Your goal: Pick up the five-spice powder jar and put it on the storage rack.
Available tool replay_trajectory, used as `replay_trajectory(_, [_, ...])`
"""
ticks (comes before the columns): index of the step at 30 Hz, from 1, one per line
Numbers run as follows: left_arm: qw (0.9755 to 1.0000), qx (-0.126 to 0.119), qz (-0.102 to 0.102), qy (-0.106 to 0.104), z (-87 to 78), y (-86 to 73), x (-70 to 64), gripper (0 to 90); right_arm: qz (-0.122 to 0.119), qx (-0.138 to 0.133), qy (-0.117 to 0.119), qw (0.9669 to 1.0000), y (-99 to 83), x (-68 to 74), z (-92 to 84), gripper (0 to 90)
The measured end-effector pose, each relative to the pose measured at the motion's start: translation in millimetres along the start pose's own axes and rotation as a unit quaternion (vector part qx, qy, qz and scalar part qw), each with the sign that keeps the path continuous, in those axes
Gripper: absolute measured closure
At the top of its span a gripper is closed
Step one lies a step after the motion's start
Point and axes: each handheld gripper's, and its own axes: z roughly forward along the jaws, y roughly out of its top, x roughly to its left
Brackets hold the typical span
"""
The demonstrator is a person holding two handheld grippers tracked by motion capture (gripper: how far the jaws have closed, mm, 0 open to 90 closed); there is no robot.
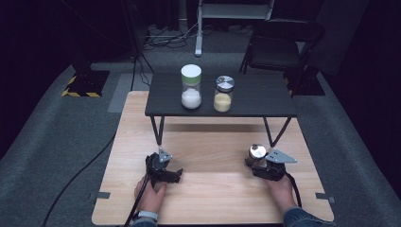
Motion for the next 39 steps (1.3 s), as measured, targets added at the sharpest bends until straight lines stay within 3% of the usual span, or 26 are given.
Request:
replay_trajectory(4, [1.0000,0.000,0.000,0.000,0.0,0.1,0.0,0.4,0.000,0.002,0.001,1.0000,1.3,-0.2,0.0,30.4])
replay_trajectory(14, [1.0000,0.000,0.000,0.000,0.0,0.0,0.2,0.4,0.010,0.046,-0.002,0.9989,24.4,0.0,-7.8,30.5])
replay_trajectory(22, [1.0000,0.000,0.000,0.000,0.0,0.0,0.2,0.4,0.024,0.026,-0.002,0.9994,40.3,-1.0,-23.8,30.5])
replay_trajectory(39, [1.0000,0.000,-0.002,0.000,0.4,0.2,0.5,0.5,-0.002,-0.011,-0.001,0.9999,106.5,-3.0,-57.1,30.5])
